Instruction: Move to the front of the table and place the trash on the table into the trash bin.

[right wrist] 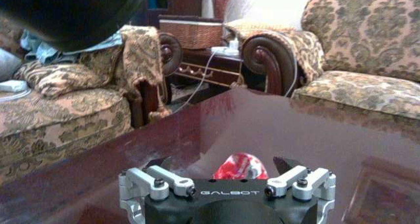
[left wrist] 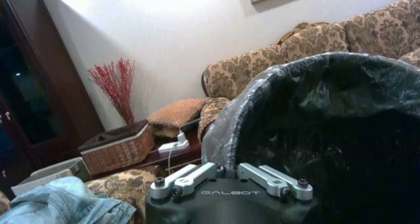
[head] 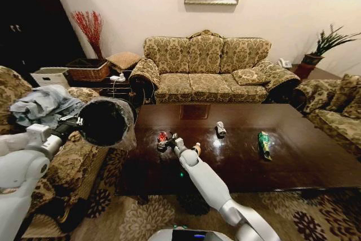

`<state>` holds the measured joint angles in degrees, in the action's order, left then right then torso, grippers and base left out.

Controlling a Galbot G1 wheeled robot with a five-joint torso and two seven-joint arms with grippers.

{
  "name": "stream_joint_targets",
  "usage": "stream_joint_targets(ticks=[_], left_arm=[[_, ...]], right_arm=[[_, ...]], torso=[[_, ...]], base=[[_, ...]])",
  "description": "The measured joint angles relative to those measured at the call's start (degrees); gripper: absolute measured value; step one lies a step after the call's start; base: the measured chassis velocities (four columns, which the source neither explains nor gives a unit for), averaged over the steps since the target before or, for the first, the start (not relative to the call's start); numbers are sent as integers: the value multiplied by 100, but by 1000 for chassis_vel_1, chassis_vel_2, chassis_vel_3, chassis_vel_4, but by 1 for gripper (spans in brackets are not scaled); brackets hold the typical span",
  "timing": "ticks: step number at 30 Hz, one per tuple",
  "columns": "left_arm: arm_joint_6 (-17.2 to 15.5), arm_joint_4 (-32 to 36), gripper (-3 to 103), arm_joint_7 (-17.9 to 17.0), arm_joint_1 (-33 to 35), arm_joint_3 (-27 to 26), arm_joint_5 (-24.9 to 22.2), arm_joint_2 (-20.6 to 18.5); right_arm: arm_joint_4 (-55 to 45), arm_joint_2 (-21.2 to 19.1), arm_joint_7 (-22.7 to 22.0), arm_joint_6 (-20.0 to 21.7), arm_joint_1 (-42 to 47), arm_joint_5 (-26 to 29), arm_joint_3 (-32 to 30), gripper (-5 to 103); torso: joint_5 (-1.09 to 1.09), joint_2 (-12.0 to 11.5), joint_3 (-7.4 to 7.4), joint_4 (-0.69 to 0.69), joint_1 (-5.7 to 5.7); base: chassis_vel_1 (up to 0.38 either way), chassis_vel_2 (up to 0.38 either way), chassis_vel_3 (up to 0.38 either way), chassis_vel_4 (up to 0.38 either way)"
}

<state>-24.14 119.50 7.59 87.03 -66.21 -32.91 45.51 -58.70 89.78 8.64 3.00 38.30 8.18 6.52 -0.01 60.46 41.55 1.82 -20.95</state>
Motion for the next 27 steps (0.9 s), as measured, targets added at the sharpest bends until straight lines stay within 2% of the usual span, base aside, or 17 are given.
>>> stream_joint_targets(ticks=[6, 8, 10, 12, 13, 15, 20, 27], left_arm=[[0, 0, 0, 0, 0, 0, 0, 0], [0, 0, 0, 0, 0, 0, 0, 0], [0, 0, 0, 0, 0, 0, 0, 0], [0, 0, 0, 0, 0, 0, 0, 0], [0, 0, 0, 0, 0, 0, 0, 0], [0, 0, 0, 0, 0, 0, 0, 0], [0, 0, 0, 0, 0, 0, 0, 0], [0, 0, 0, 0, 0, 0, 0, 0]], right_arm=[[684, 225, 347, -311, -190, -196, -92, 100], [847, 240, 417, -351, -231, -291, -142, 103], [980, 245, 458, -397, -249, -351, -177, 95], [1014, 245, 481, -408, -251, -363, -182, 95], [1034, 245, 505, -424, -251, -374, -185, 85], [1053, 247, 519, -460, -253, -391, -191, 74], [1017, 246, 510, -471, -221, -392, -197, 67], [848, 242, 461, -439, -155, -332, -197, 46]], torso=[[1, 0, 0, 1, 1], [1, 0, 0, 2, 0], [0, 0, 0, -1, 0], [0, 0, 0, -1, 0], [1, 0, 0, -1, 1], [1, 1, -2, 0, 1], [1, 1, -2, -1, 1], [1, 1, -1, 1, 1]], base=[[0, 0, 0, 0], [0, 0, 0, 0], [0, 0, 0, 0], [0, 0, 0, 0], [0, 0, 0, 0], [0, 0, 0, 0], [0, 0, 0, 0], [0, 0, 0, 0]])
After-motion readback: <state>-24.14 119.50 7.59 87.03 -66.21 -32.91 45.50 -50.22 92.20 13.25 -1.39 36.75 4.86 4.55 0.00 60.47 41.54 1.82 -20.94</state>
